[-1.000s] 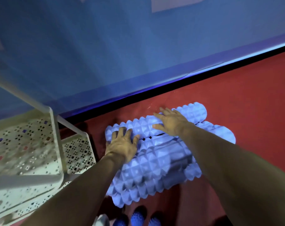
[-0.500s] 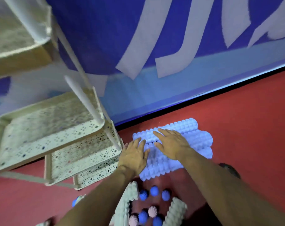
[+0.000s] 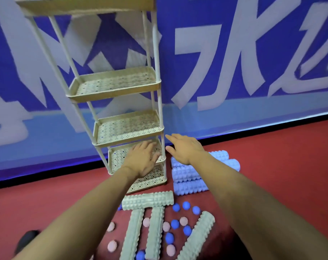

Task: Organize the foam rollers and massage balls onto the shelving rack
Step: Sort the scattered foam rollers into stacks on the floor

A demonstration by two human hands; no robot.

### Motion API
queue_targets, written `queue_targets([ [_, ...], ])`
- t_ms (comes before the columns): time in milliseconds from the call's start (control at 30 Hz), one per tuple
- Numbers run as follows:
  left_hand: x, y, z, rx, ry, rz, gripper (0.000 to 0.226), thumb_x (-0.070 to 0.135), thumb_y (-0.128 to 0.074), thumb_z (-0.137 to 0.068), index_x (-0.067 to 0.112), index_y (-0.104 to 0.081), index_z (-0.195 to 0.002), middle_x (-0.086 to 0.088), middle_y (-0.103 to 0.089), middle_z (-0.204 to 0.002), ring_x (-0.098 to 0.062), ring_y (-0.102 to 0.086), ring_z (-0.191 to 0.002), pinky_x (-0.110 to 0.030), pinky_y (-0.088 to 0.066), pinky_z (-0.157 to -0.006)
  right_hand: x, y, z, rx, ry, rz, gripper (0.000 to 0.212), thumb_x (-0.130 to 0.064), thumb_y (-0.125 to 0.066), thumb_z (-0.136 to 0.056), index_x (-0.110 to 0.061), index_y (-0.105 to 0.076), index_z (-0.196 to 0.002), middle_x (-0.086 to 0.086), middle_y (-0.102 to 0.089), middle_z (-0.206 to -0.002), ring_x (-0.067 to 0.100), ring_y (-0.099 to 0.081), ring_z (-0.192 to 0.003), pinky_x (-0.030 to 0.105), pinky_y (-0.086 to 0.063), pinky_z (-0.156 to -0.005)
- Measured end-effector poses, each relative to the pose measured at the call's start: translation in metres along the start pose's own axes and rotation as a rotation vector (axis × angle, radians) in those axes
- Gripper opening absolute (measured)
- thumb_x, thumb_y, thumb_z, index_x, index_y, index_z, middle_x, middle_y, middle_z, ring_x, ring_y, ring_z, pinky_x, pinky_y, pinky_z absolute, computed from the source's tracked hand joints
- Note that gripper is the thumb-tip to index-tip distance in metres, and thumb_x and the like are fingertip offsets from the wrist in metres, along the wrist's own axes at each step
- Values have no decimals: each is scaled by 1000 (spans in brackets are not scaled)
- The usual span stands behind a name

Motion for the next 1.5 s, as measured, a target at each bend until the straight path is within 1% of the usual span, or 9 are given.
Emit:
queue_targets([
  [133, -16, 31, 41, 51, 28, 20, 59, 54, -29, -103, 20, -38, -150, -2, -38, -156, -25, -36, -142, -43, -29, -116, -48, 17, 22, 19, 42, 46, 59, -51, -32, -104, -30, -20, -158, -1, -27, -163, 29, -38, -141, 46, -32, -113],
  [333, -41, 44, 97, 82, 28, 51, 61, 58, -27, -102, 22, -40, -149, -1, -40, -155, -23, -38, -141, -46, -35, -113, -96, 14, 54, 13, 60, 81, 59, -51, -32, -105, -31, -18, -159, -1, -25, -164, 29, -34, -144, 47, -31, -114],
  [467, -58, 42, 130, 92, 31, 80, 62, 59, -27, -101, 22, -41, -149, 0, -43, -152, -23, -41, -139, -46, -35, -113, -120, -6, 67, -30, 83, 96, 60, -53, -32, -105, -31, -18, -159, -1, -23, -165, 28, -34, -145, 47, -31, -114],
  [667, -88, 24, 158, 50, 93, 108, 58, 55, -30, -102, 24, -36, -151, -1, -36, -157, -25, -37, -142, -47, -35, -113, -144, -46, 66, -101, 144, 122, 61, -55, -33, -103, -34, -17, -158, -3, -25, -164, 25, -33, -146, 45, -33, -111],
  [833, -110, -18, 167, -15, 139, 152, 61, 59, -27, -101, 23, -38, -150, -1, -38, -156, -25, -41, -139, -47, -37, -111, -150, -86, 53, -153, 173, 104, 62, -54, -33, -103, -29, -20, -158, -2, -28, -162, 26, -37, -143, 44, -36, -110],
  [1000, -128, -71, 160, -102, 193, 224, 59, 56, -30, -102, 22, -35, -150, -2, -40, -154, -29, -43, -136, -48, -38, -110, -139, -140, 40, -244, 175, 77, 64, -56, -35, -102, -33, -18, -159, -3, -25, -164, 25, -34, -145, 44, -31, -113],
  [1133, -137, -124, 152, -186, 233, 282, 59, 53, -32, -103, 20, -33, -151, -4, -40, -153, -28, -42, -137, -46, -37, -110, -120, -184, 22, -316, 154, 43, 67, -59, -38, -100, -30, -21, -158, -3, -30, -161, 27, -38, -142, 47, -36, -111],
  [1333, -161, -213, 133, -330, 294, 418, 63, 56, -32, -101, 22, -26, -154, -4, -35, -156, -29, -39, -139, -50, -36, -111, -91, -257, -10, -468, 97, 9, 70, -60, -43, -99, -31, -19, -158, -3, -28, -163, 25, -35, -144, 43, -31, -114],
  [1500, -191, -283, 112, -429, 382, 491, 65, 57, -30, -101, 21, -23, -155, -5, -30, -159, -28, -38, -140, -47, -35, -112, -73, -329, -54, -581, 62, 34, 76, -63, -44, -96, -31, -17, -159, -5, -23, -165, 25, -30, -147, 44, -24, -118],
])
Point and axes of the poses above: each hand's wrist, its own z-axis away from the middle knuckle, its own y-axis out of the back of the hand, x = y × z, the point moved 9 cm from there along -z, towards the middle knuckle
